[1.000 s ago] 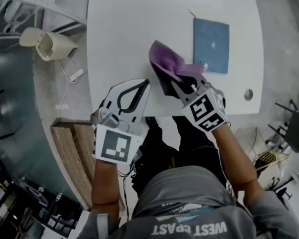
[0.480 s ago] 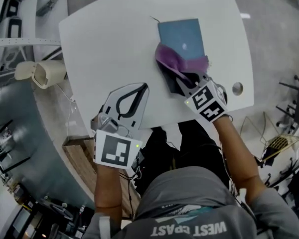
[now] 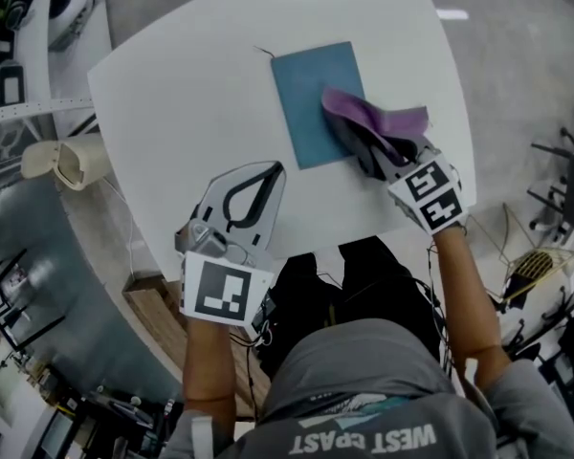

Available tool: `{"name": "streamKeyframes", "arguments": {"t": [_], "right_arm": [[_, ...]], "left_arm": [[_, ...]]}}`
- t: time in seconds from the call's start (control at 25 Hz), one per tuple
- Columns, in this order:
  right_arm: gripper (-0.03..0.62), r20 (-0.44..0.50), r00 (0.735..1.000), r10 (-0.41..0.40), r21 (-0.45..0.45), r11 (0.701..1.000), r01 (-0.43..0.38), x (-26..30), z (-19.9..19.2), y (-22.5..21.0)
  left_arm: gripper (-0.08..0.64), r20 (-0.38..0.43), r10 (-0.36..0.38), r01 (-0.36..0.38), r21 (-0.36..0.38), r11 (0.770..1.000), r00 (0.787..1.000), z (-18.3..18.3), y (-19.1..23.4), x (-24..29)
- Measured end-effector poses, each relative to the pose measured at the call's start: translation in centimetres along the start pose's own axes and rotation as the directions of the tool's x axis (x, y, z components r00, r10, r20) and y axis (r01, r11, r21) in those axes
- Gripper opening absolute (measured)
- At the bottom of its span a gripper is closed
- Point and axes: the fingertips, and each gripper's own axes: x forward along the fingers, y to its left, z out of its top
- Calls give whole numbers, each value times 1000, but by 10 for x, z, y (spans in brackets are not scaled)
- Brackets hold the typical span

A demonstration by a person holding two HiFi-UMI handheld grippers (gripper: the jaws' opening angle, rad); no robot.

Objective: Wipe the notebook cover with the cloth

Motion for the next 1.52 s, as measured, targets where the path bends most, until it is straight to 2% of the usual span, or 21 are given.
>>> {"name": "streamKeyframes", "arguments": {"t": [0.24,0.48,0.6,0.68,0.88,1.04,1.2,1.36,1.52], "right_arm": [[61,-20,994,104,-123,987,-106,23,27,46],[61,-28,977,213,-246,945,-213,53,65,96],[61,-25,968,248,-267,932,-245,62,74,112],[61,-21,966,257,-248,935,-254,63,74,113],[61,-13,978,209,-183,961,-208,51,59,84],[61,-9,992,123,-116,986,-124,31,41,38],[60,-6,999,49,-58,997,-49,13,25,-2],[61,-4,999,32,-59,998,-32,9,22,-11],[60,-16,998,67,-122,990,-68,16,30,8]], "left_arm": [[2,-13,30,-30,-36,999,999,-8,8,-2],[2,-41,81,-85,-90,992,996,-30,21,-19],[2,-51,97,-102,-105,989,994,-37,23,-26],[3,-51,104,-109,-111,988,993,-38,25,-28],[2,-49,91,-96,-98,991,995,-33,23,-21],[2,-32,62,-64,-69,996,998,-17,18,-7],[2,-22,33,-34,-43,999,999,-4,11,6],[2,-24,18,-18,-30,999,1000,3,6,15],[2,-20,33,-34,-39,999,999,4,4,13]]}}
